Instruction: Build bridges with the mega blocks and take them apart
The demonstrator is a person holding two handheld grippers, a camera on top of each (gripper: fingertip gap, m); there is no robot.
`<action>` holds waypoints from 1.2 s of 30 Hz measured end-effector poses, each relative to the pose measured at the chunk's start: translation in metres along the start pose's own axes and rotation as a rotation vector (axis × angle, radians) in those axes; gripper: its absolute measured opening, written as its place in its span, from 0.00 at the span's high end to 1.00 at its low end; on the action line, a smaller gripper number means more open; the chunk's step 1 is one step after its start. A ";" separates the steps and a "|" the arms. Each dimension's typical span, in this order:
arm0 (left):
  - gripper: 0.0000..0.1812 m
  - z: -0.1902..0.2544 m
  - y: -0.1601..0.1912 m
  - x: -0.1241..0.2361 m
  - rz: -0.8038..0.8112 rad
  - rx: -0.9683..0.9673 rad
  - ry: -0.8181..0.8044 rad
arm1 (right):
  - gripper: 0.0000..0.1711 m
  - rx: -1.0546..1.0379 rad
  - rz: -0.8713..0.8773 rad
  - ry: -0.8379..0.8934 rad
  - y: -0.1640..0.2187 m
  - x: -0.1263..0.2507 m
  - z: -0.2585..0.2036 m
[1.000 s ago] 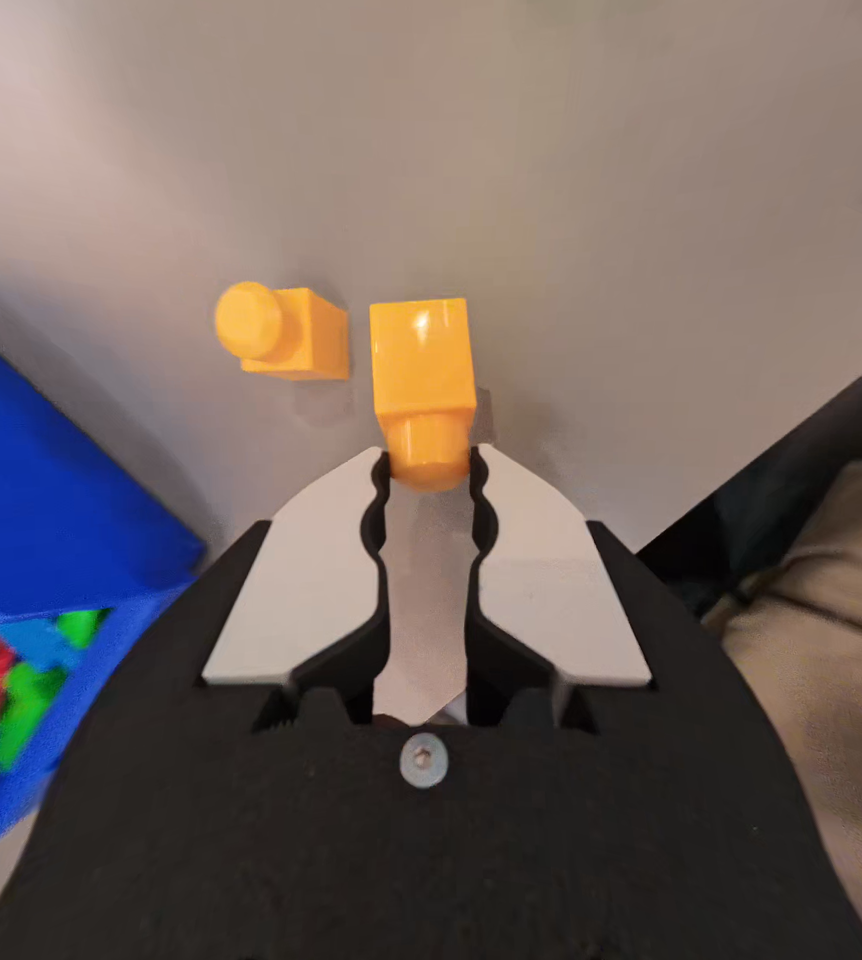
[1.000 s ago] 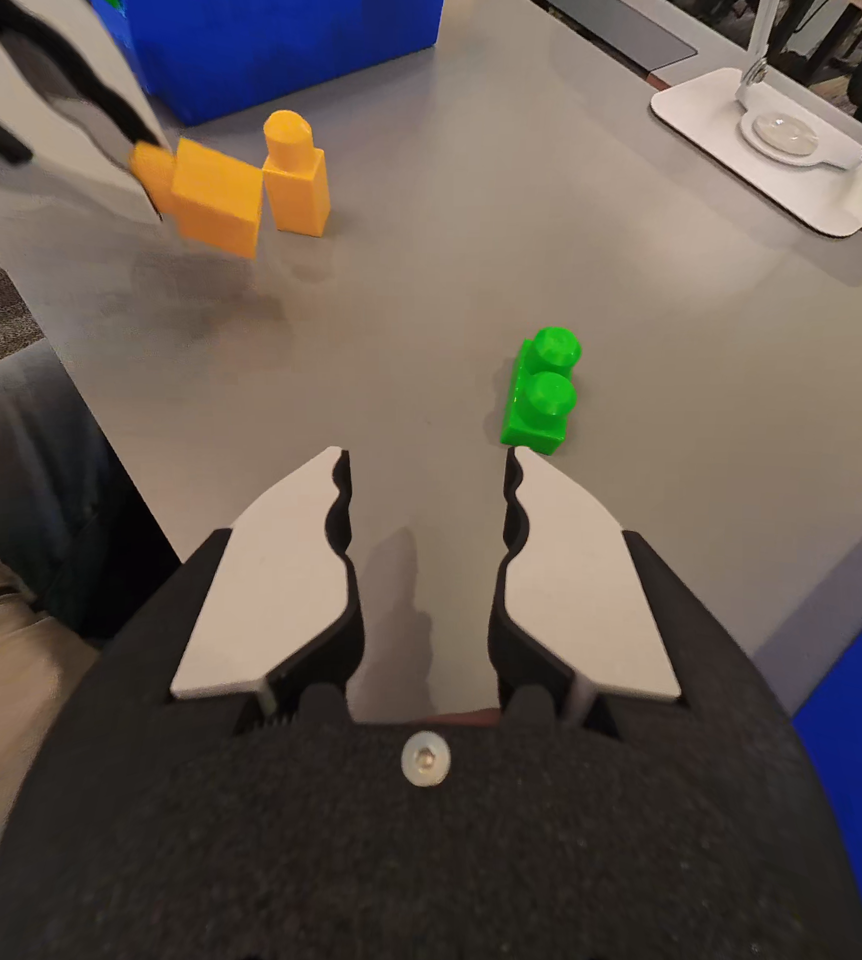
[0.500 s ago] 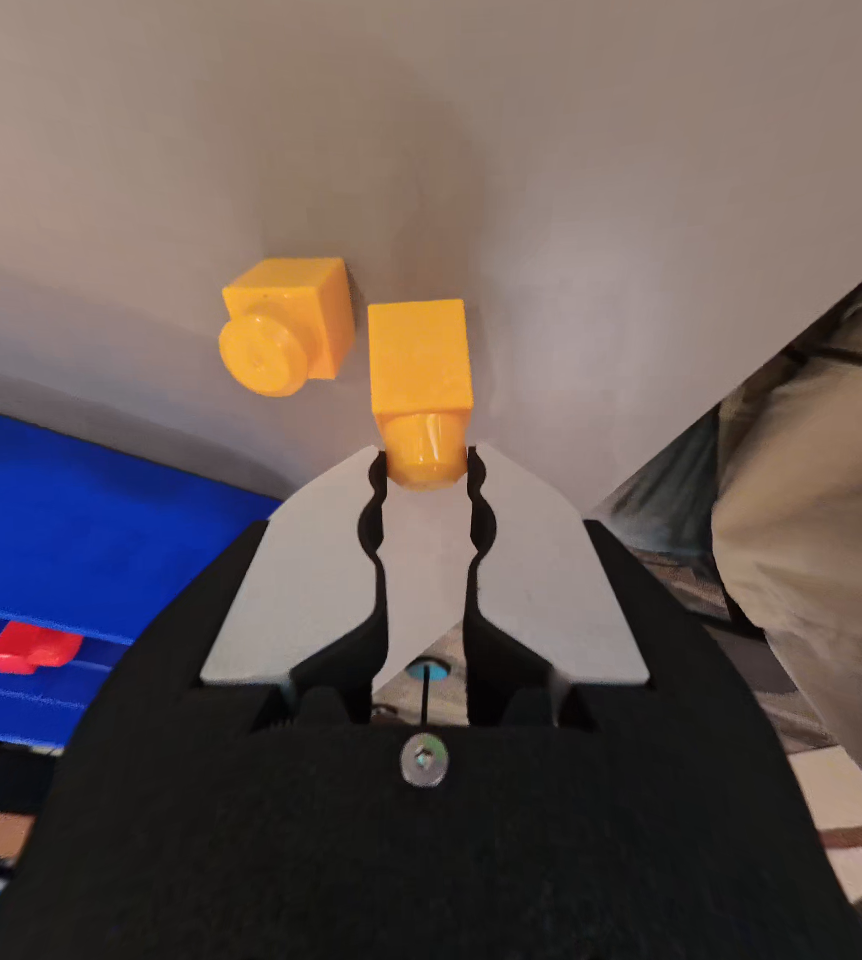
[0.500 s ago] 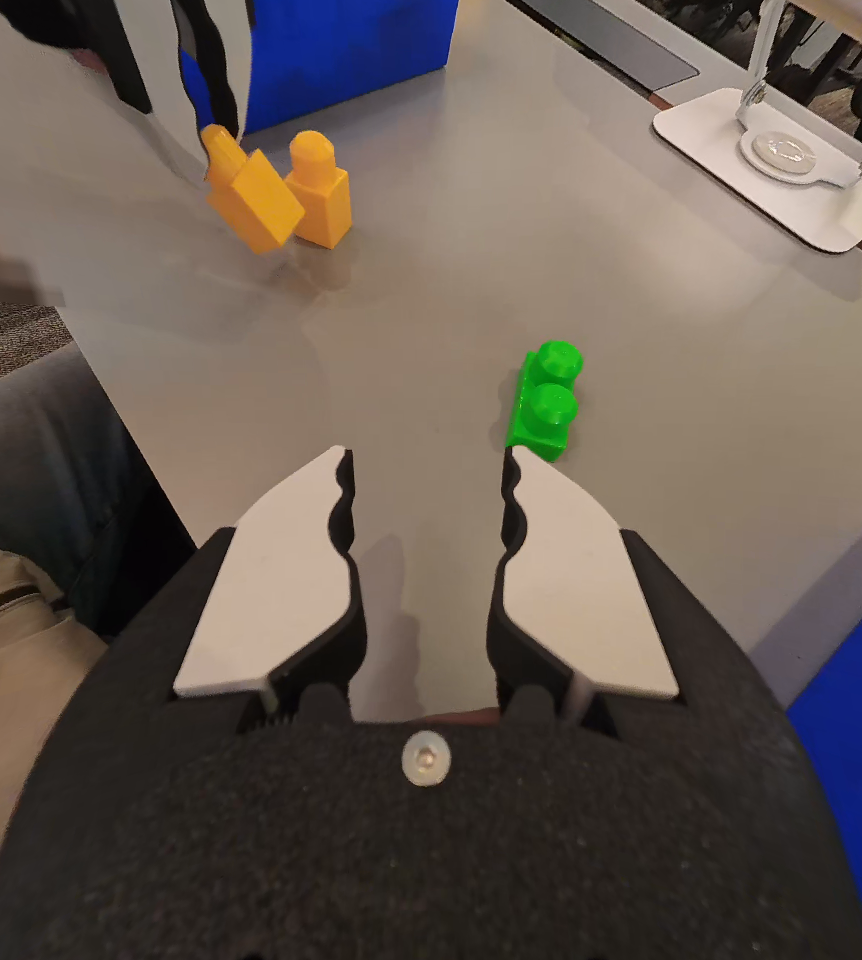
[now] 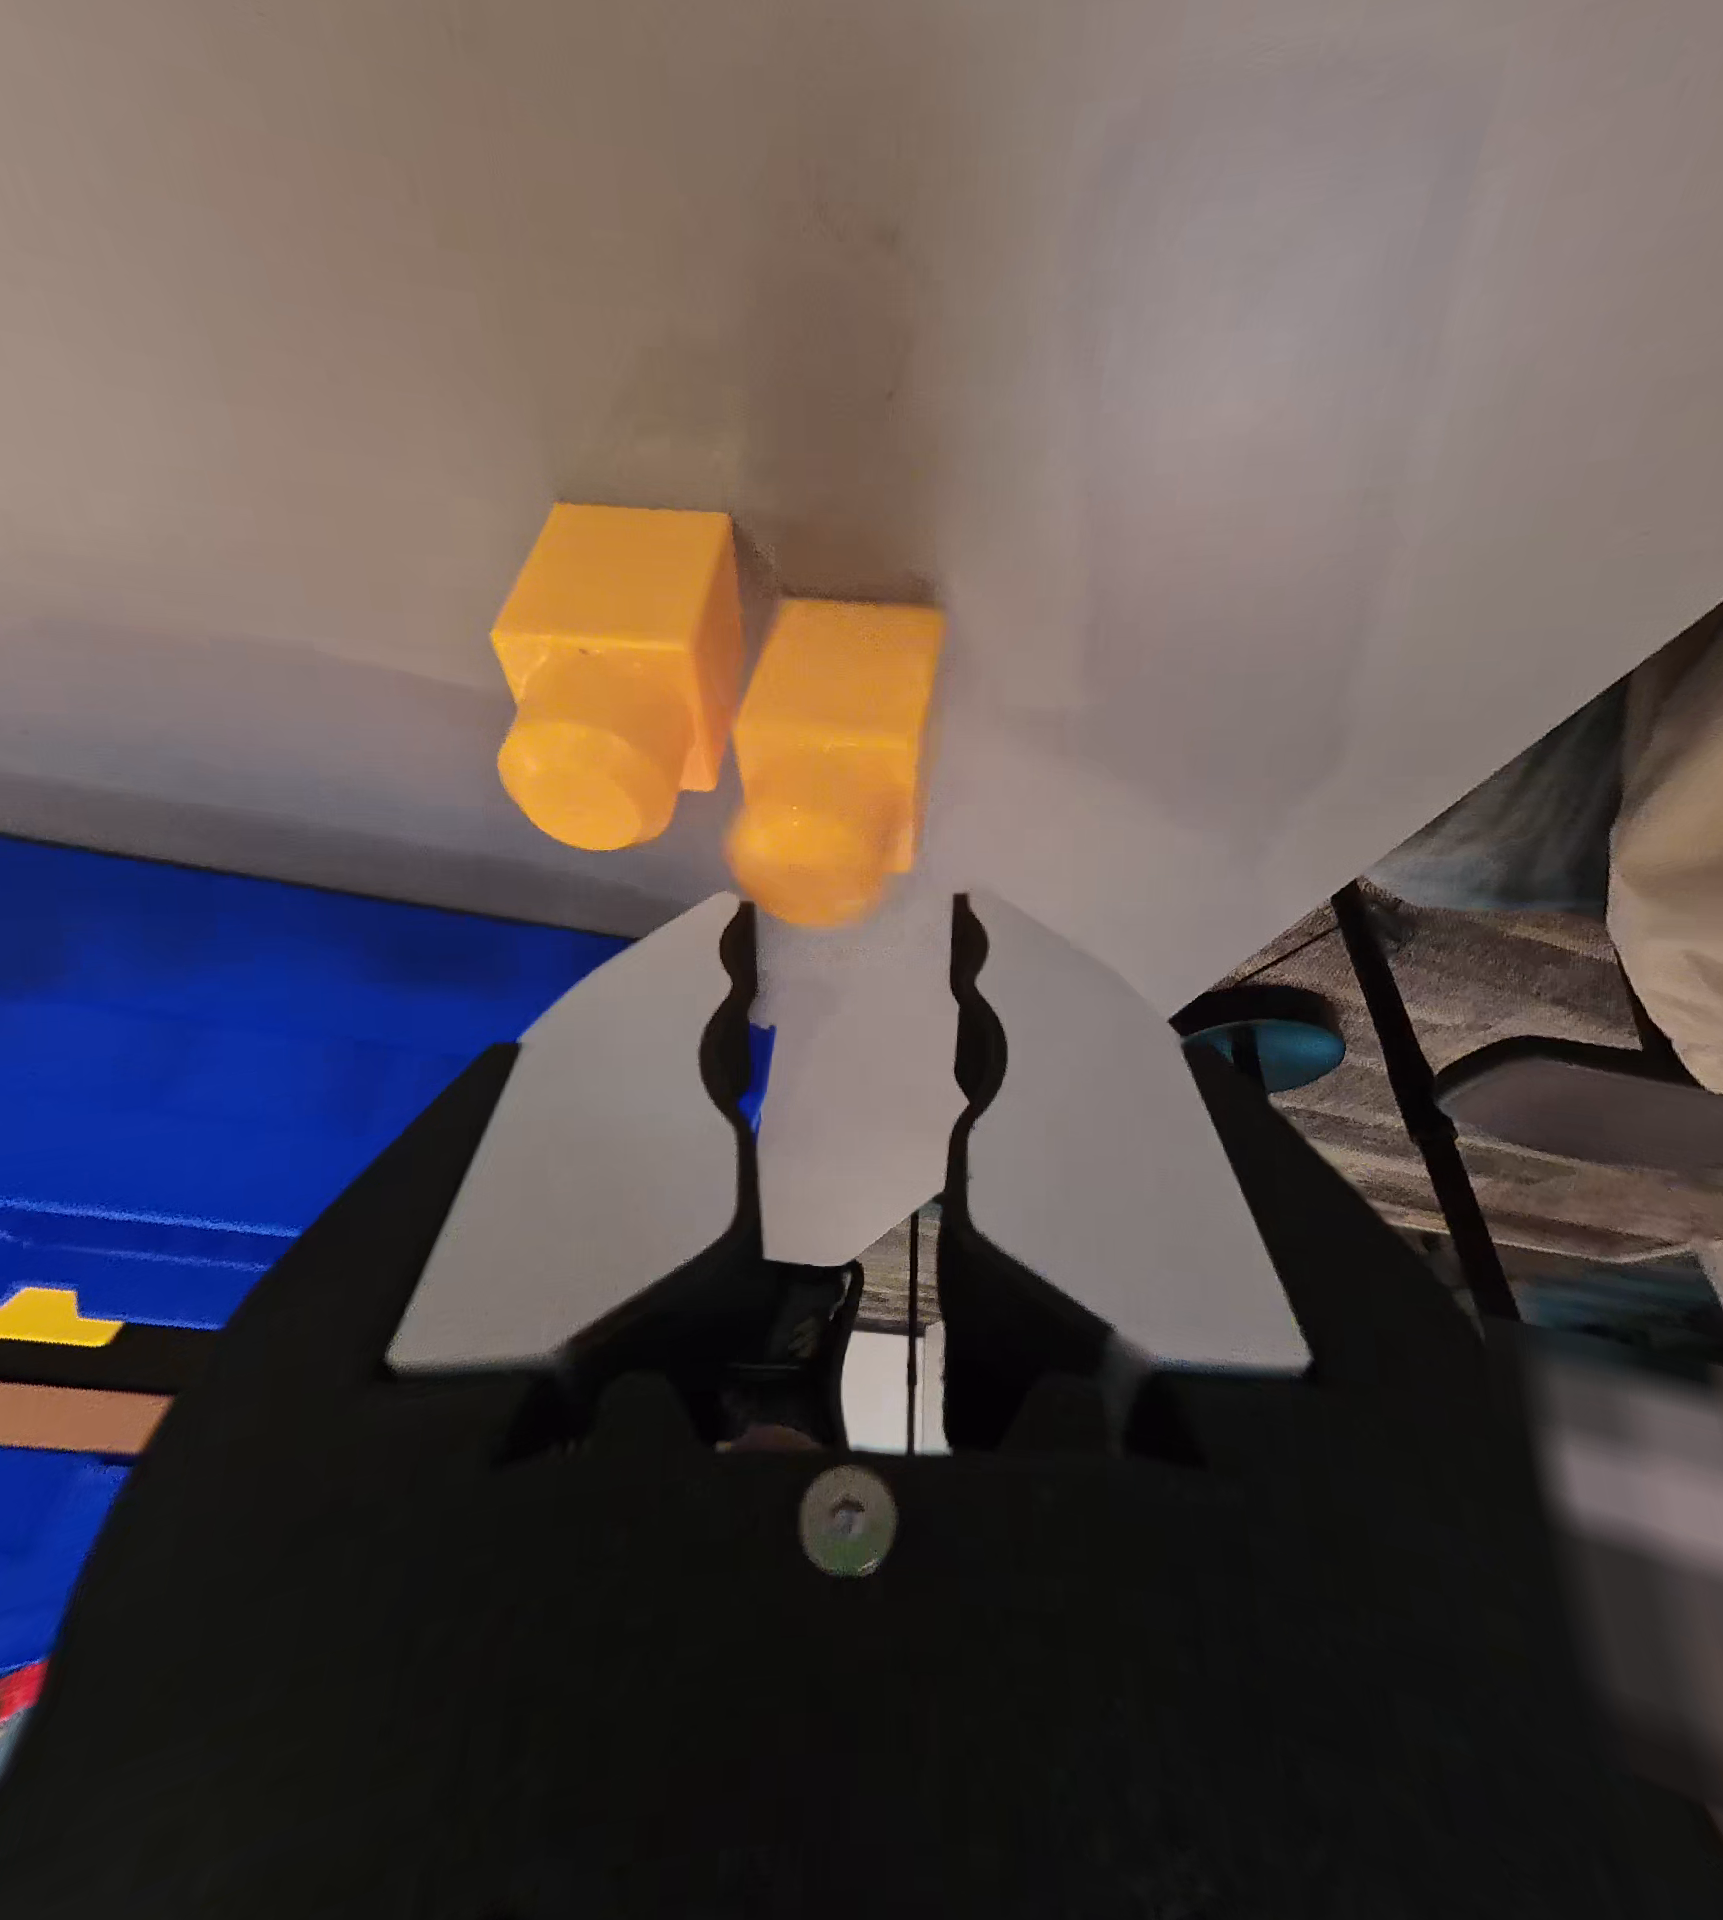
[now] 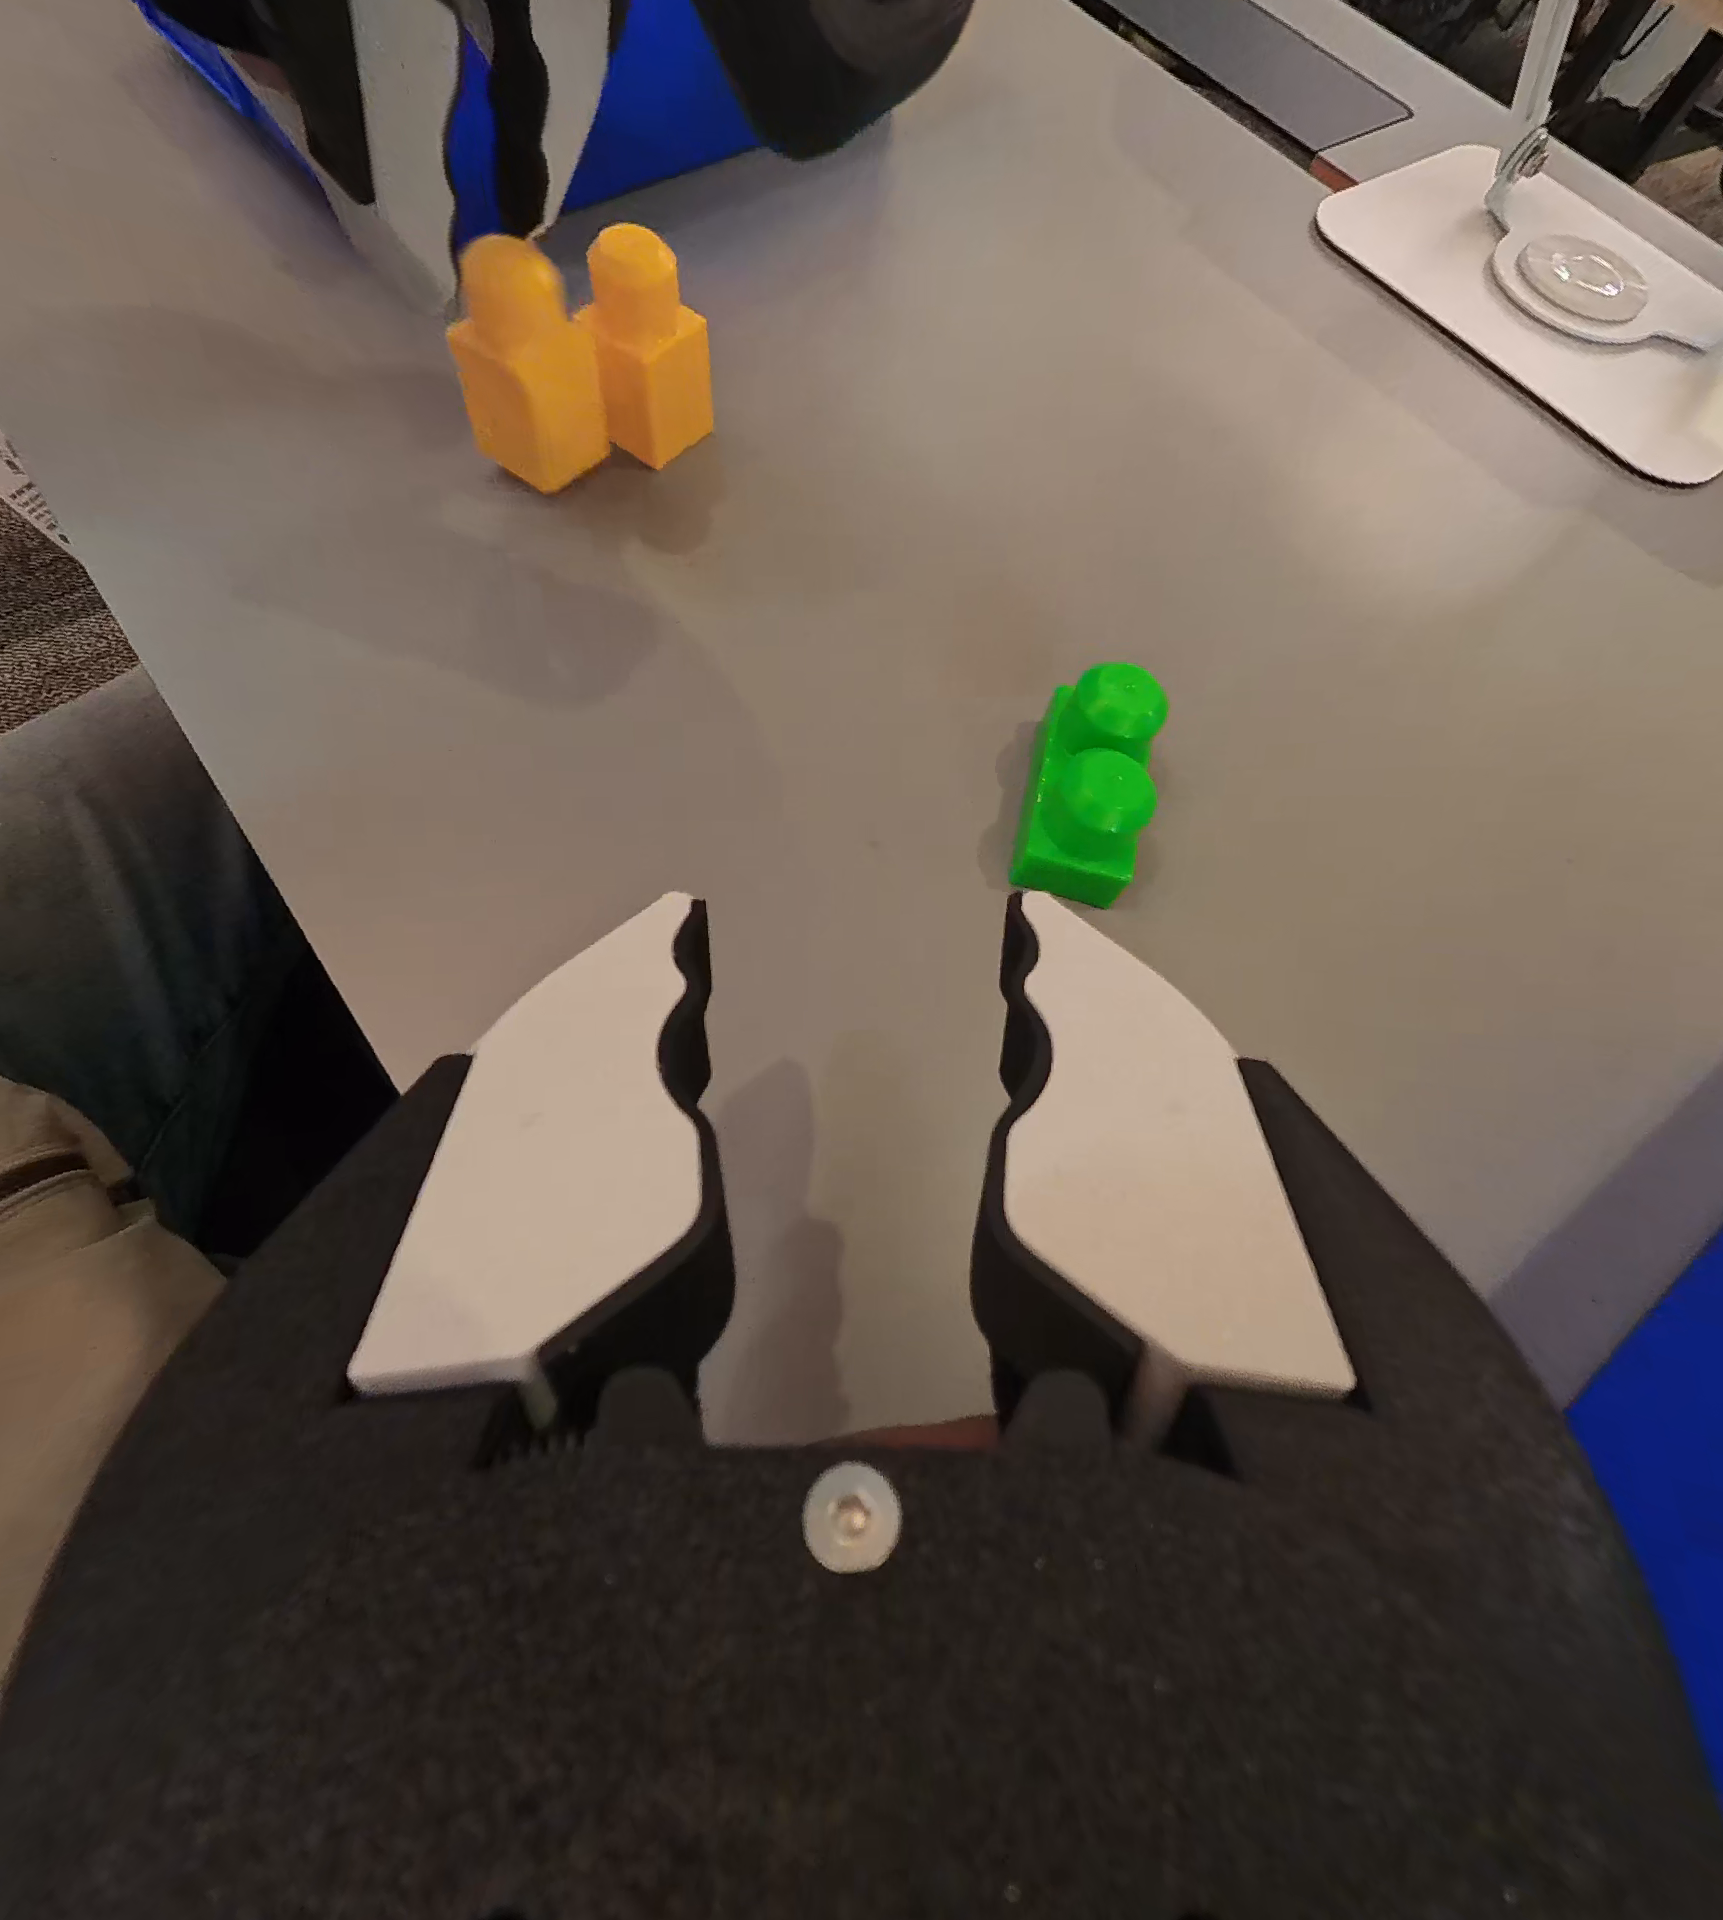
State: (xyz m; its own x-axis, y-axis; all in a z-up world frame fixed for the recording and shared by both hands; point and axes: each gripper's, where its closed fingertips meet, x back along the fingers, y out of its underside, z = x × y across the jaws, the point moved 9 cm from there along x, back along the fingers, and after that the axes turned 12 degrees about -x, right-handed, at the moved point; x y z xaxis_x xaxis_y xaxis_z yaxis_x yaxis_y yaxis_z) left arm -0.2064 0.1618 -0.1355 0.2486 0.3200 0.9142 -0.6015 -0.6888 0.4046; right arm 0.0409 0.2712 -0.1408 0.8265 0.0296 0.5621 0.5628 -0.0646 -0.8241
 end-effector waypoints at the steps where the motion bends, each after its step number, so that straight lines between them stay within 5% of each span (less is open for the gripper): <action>1: 0.78 0.000 -0.001 0.000 -0.002 -0.010 -0.001 | 0.69 0.000 -0.001 -0.001 0.000 0.000 0.000; 6: 0.73 0.000 0.000 0.007 0.063 -0.032 -0.063 | 0.69 -0.006 0.002 -0.005 0.001 -0.002 0.001; 13: 0.74 0.038 0.066 0.012 0.416 0.093 -0.274 | 0.69 -0.009 0.064 0.037 0.001 -0.002 0.011; 20: 0.73 0.118 0.107 -0.013 1.075 0.475 -0.539 | 0.62 -0.006 0.298 0.050 -0.004 -0.007 0.017; 24: 0.71 0.156 0.121 -0.030 1.322 0.622 -0.718 | 0.59 -0.004 0.319 0.090 -0.003 -0.018 0.018; 29: 0.67 0.159 0.132 -0.053 1.674 0.884 -0.686 | 0.54 -0.117 0.337 0.131 -0.005 -0.030 0.018; 36: 0.67 0.159 0.124 -0.067 1.703 0.956 -0.781 | 0.57 -0.099 0.362 0.172 -0.014 -0.019 -0.008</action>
State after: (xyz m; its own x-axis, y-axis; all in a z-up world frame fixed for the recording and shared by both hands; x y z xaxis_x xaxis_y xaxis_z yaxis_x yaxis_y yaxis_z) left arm -0.1765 -0.0486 -0.1436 0.3490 -0.9370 0.0183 -0.1030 -0.0577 -0.9930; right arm 0.0173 0.2637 -0.1395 0.9522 -0.1796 0.2471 0.2249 -0.1355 -0.9649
